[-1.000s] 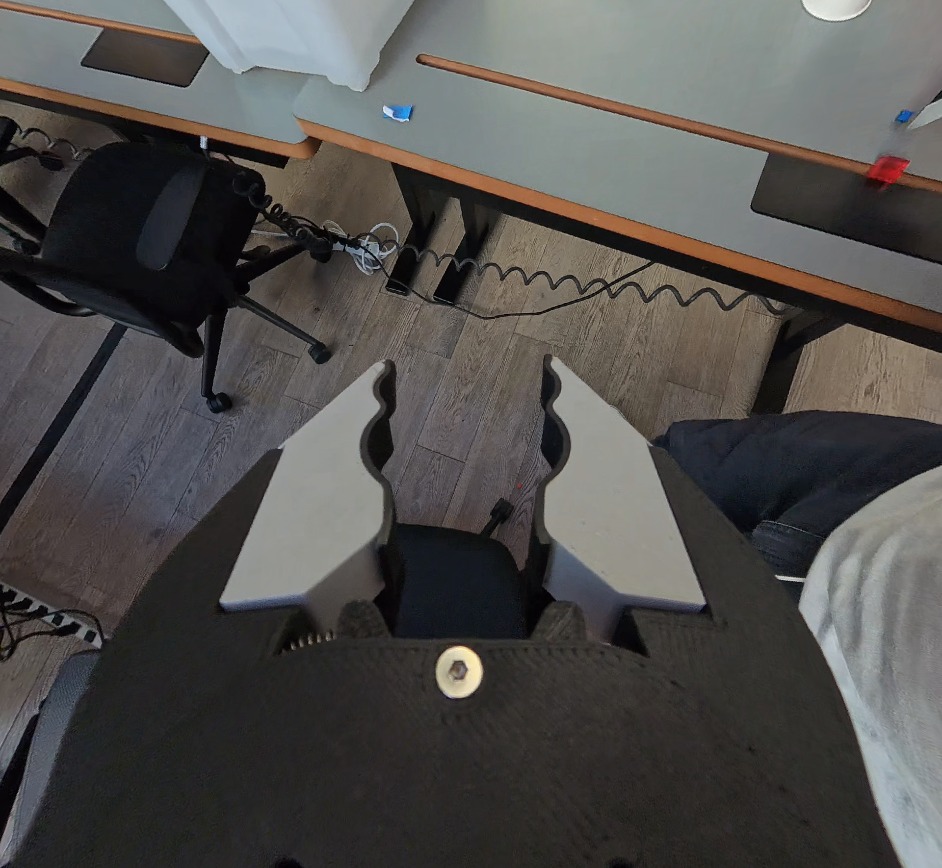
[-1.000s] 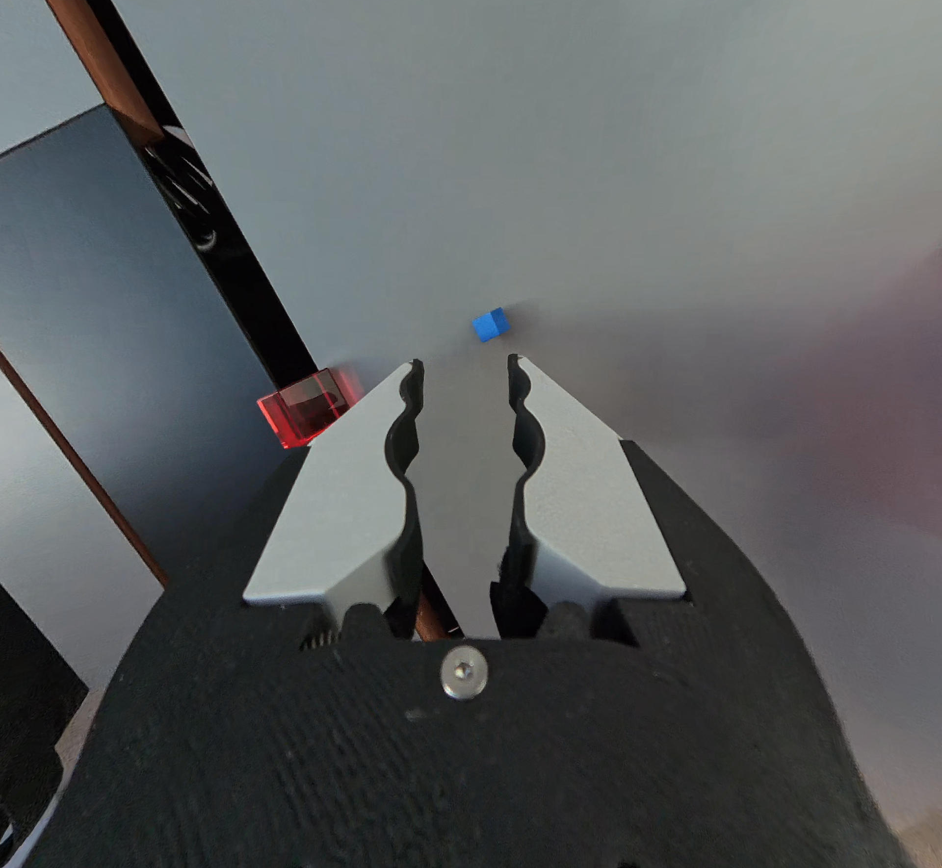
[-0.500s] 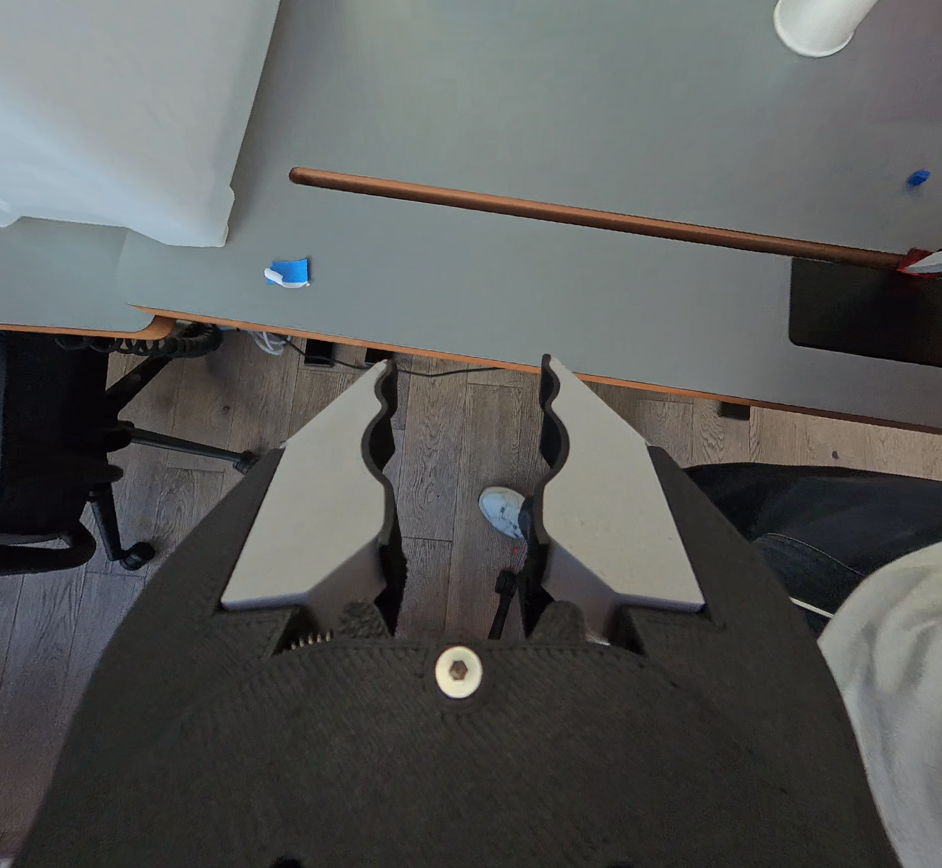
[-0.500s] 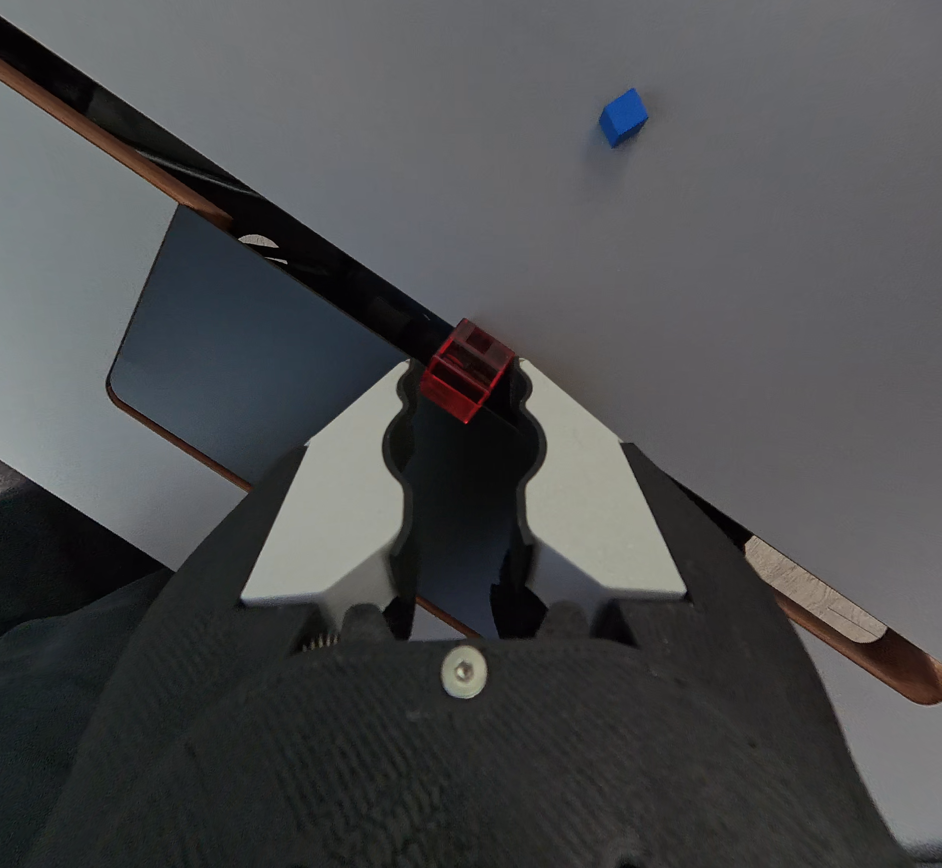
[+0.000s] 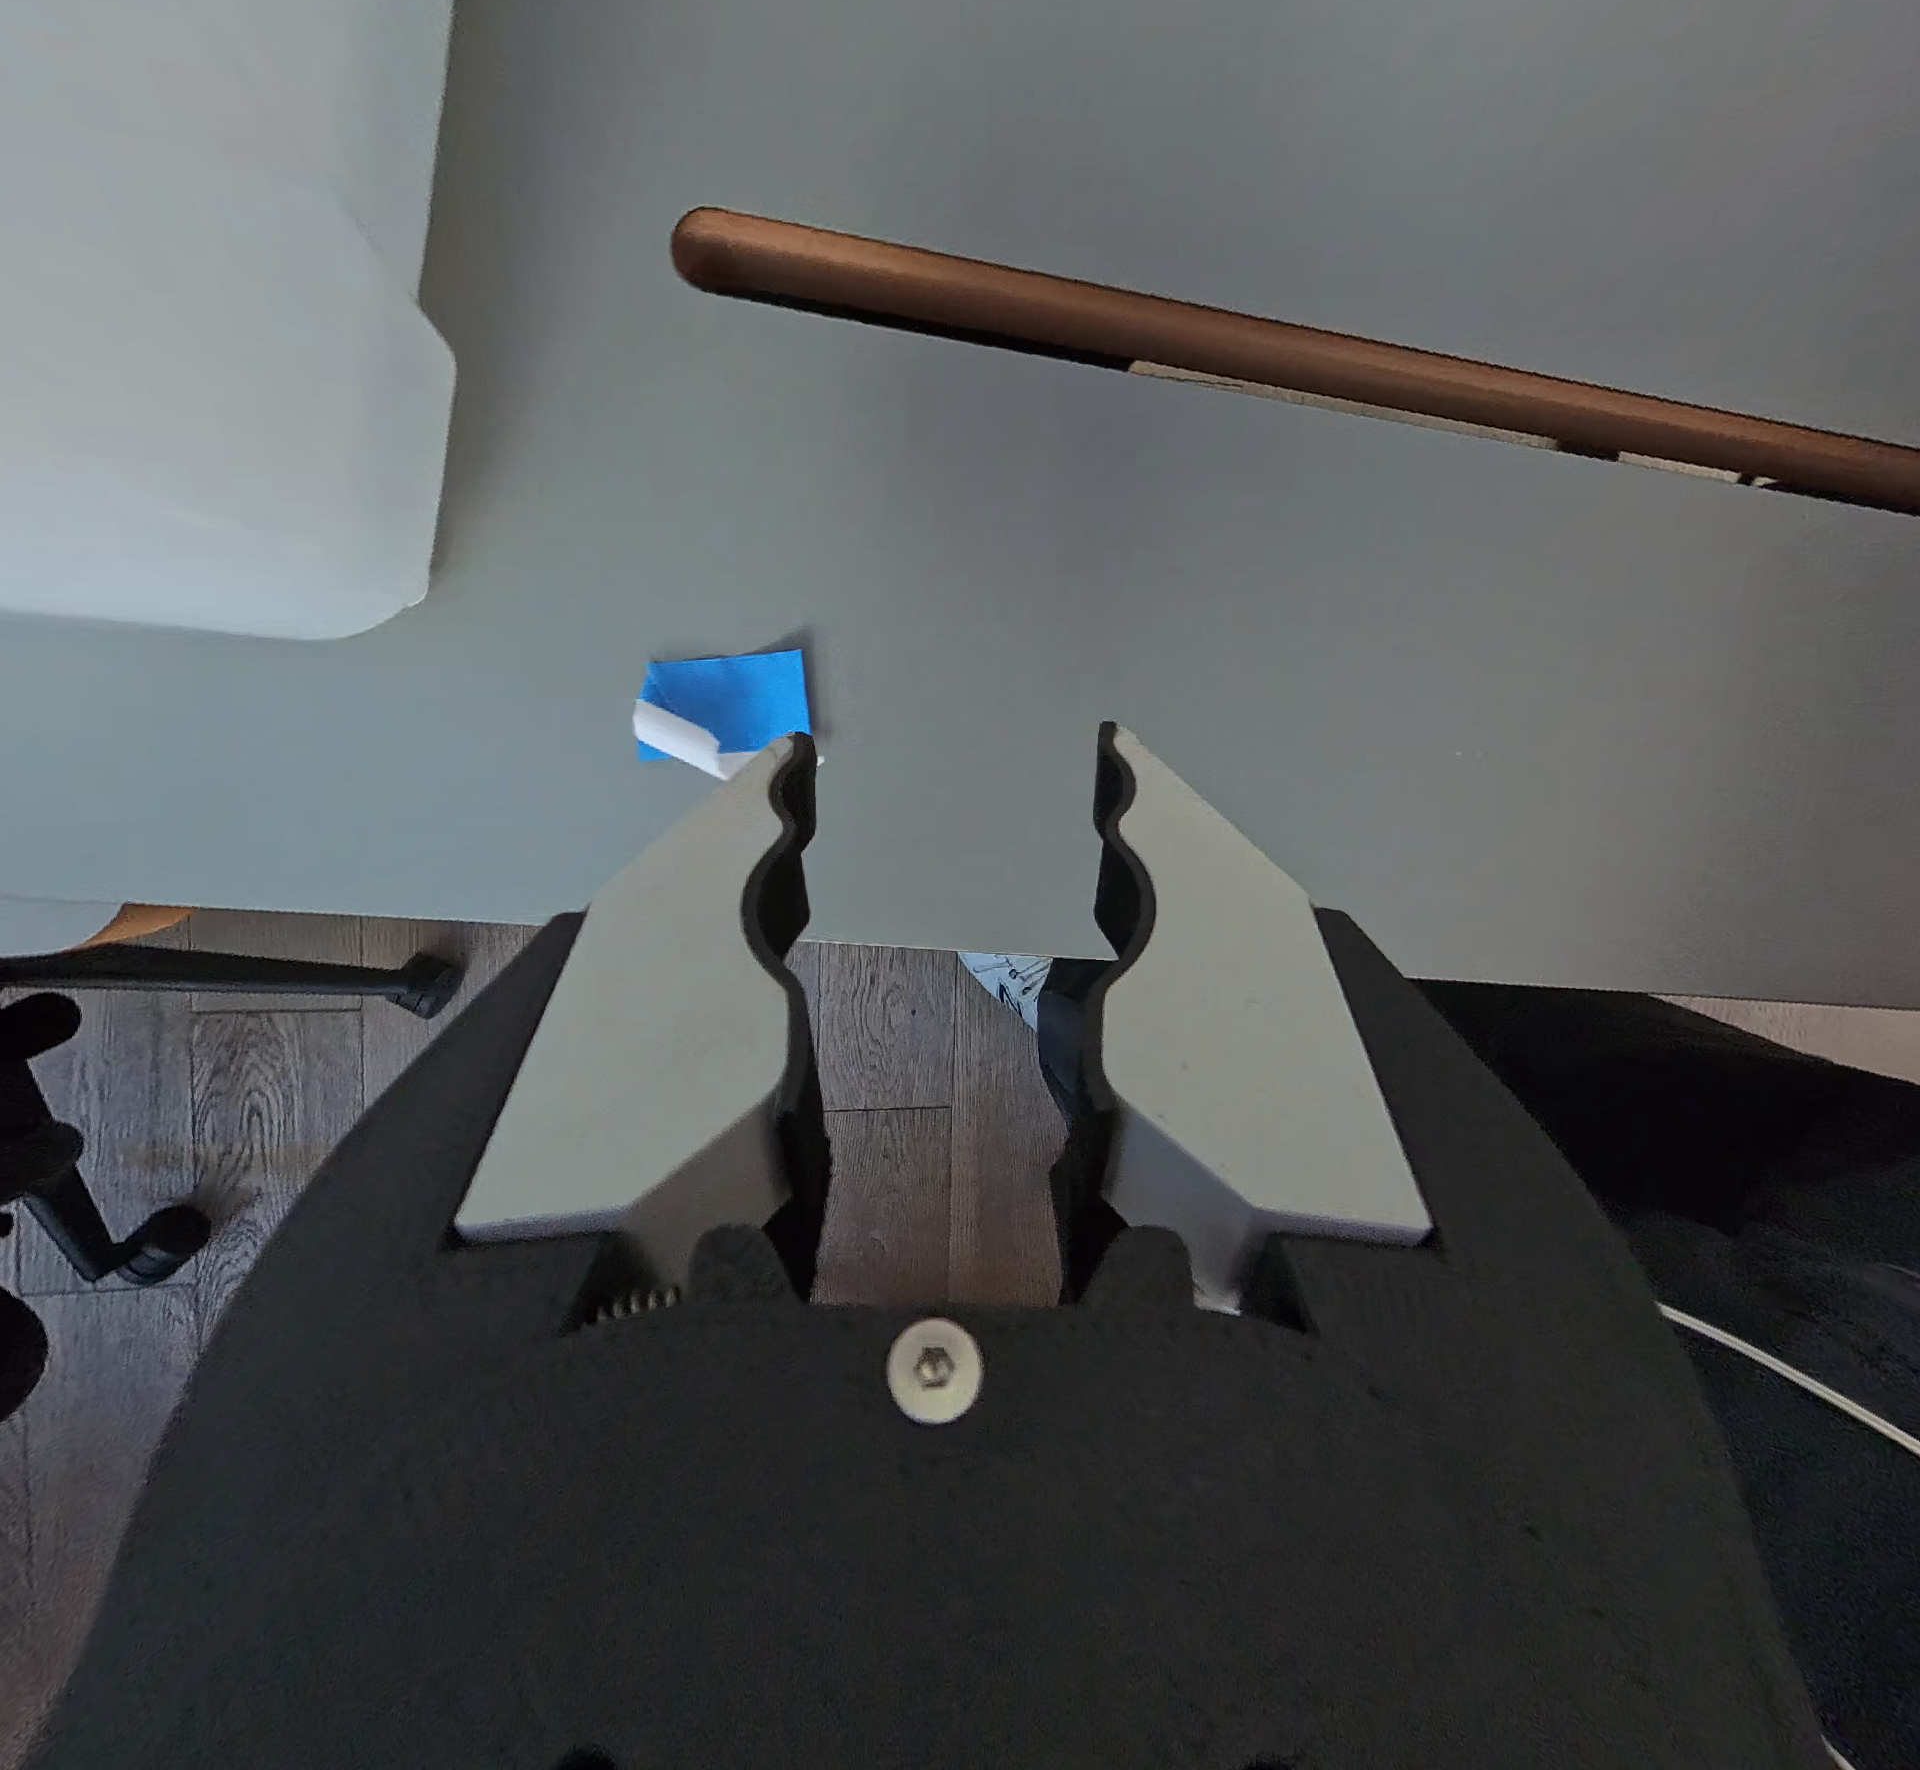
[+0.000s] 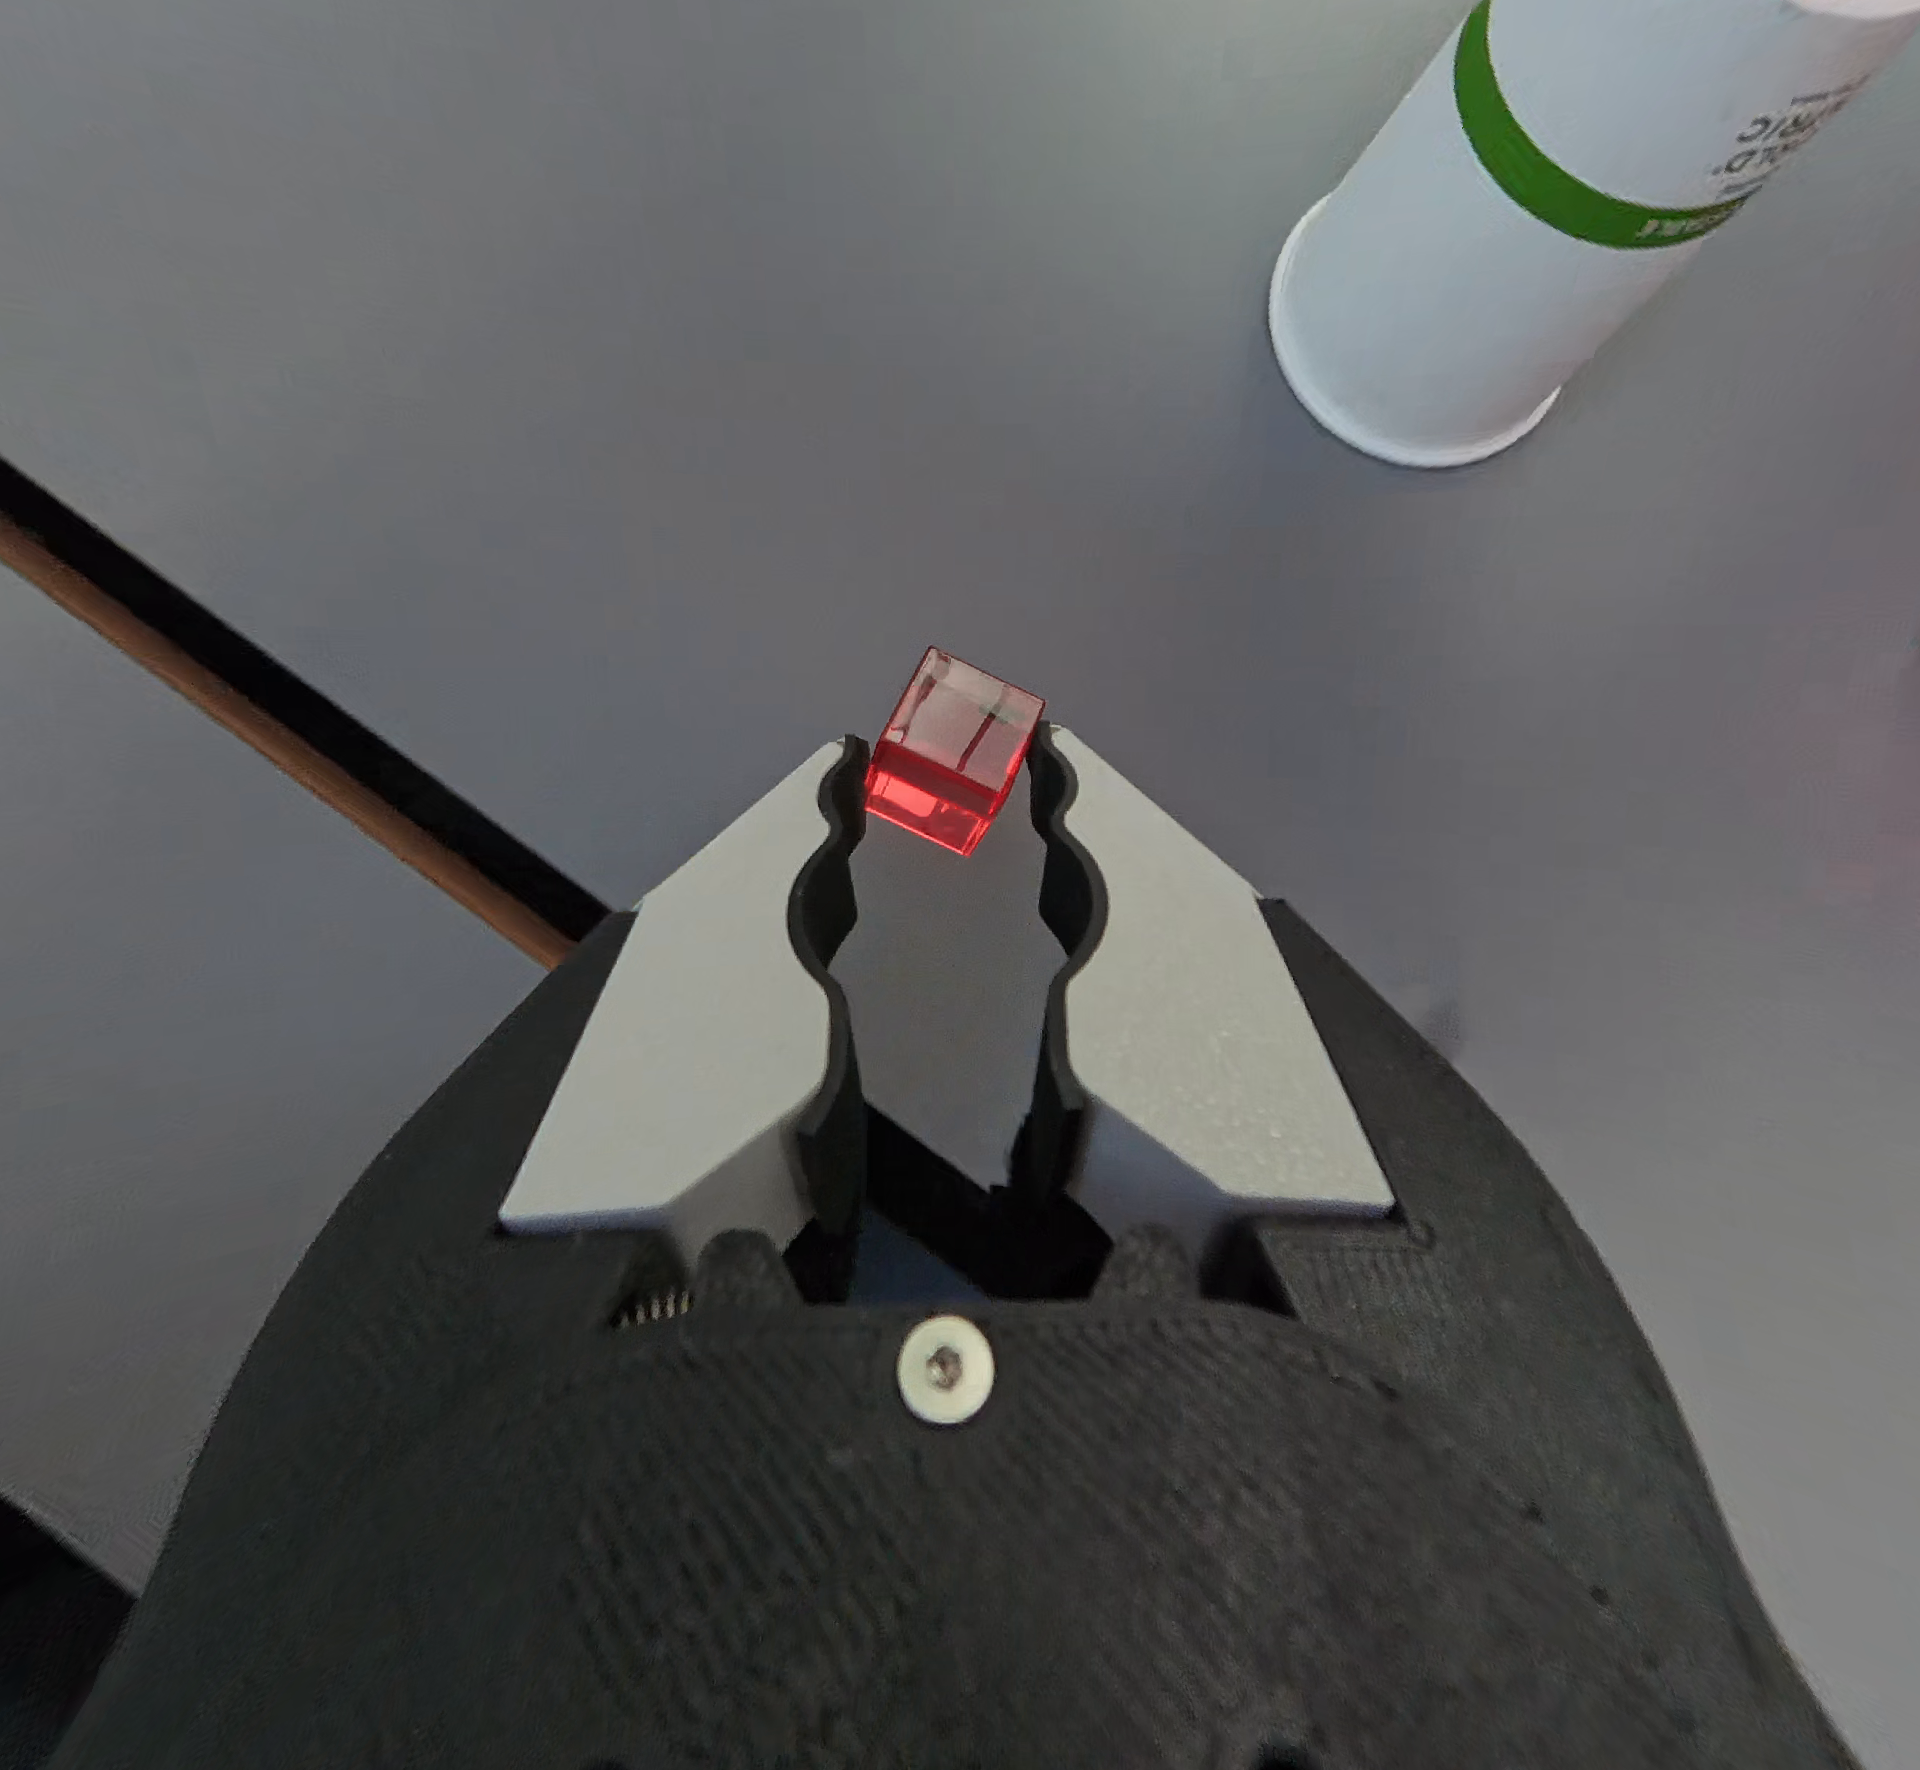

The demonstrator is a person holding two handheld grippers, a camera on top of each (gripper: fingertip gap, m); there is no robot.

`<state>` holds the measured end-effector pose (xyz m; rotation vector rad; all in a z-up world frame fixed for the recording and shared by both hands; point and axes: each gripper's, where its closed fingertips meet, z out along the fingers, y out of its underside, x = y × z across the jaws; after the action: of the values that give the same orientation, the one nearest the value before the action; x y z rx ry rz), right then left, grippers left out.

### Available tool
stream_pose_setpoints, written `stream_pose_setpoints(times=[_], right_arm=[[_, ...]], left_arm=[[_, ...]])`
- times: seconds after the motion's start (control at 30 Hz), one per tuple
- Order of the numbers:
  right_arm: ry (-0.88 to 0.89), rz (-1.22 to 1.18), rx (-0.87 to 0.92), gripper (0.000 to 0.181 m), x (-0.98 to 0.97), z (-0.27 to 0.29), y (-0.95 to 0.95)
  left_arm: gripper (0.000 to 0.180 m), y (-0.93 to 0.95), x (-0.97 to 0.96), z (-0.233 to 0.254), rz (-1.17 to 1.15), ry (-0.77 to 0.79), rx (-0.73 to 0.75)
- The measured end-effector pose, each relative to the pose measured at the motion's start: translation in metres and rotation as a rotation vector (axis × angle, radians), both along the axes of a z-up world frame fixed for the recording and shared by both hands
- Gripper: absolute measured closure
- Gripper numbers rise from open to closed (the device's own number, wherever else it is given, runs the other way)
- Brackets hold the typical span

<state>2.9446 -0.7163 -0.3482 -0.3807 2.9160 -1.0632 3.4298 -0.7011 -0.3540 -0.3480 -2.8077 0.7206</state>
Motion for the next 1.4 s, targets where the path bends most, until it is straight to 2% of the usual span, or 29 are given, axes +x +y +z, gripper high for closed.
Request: stream_pose_setpoints(times=[0.2, 0.3, 0.4, 0.57, 0.7, 0.83, 0.93, 1.03, 1.13, 1.23, 1.3, 1.4], right_arm=[[0.064, 0.000, -0.002, 0.151, 0.008, -0.036, -0.054], [0.032, 0.025, 0.035, 0.146, 0.009, -0.050, -0.049], [-0.002, 0.056, -0.038, 0.130, 0.007, -0.032, -0.042], [-0.010, 0.286, -0.390, 0.125, 0.043, 0.078, -0.034], [-0.048, 0.619, -0.477, 0.091, 0.139, 0.125, -0.046], [-0.047, 1.053, -0.461, 0.093, 0.286, 0.142, -0.028], [-0.115, 1.339, -0.432, 0.108, 0.398, 0.144, 0.030], [-0.170, 1.576, -0.359, 0.122, 0.496, 0.123, 0.109], [-0.120, 1.743, -0.330, 0.133, 0.576, 0.076, 0.170], [-0.018, 1.830, -0.224, 0.140, 0.632, 0.012, 0.211], [0.076, 1.890, -0.161, 0.144, 0.658, -0.023, 0.230], [0.275, 1.951, -0.141, 0.147, 0.689, -0.067, 0.231]], left_arm=[[0.124, 0.022, -0.068, 0.021, -0.301, -0.026, -0.037], [0.123, 0.036, -0.091, 0.030, -0.322, 0.002, -0.011], [0.122, 0.050, -0.104, 0.039, -0.278, 0.023, -0.036], [0.125, 0.104, -0.077, 0.070, 0.058, 0.083, -0.162], [0.123, 0.193, 0.008, 0.095, 0.398, -0.043, -0.294], [0.121, 0.317, 0.097, 0.101, 0.781, -0.175, -0.336], [0.121, 0.417, 0.130, 0.088, 1.059, -0.211, -0.341], [0.123, 0.500, 0.138, 0.063, 1.259, -0.218, -0.302], [0.126, 0.550, 0.144, 0.039, 1.331, -0.219, -0.264], [0.127, 0.581, 0.170, 0.021, 1.291, -0.262, -0.190], [0.128, 0.589, 0.203, 0.025, 1.250, -0.285, -0.200], [0.125, 0.604, 0.280, 0.045, 1.204, -0.403, -0.256]])
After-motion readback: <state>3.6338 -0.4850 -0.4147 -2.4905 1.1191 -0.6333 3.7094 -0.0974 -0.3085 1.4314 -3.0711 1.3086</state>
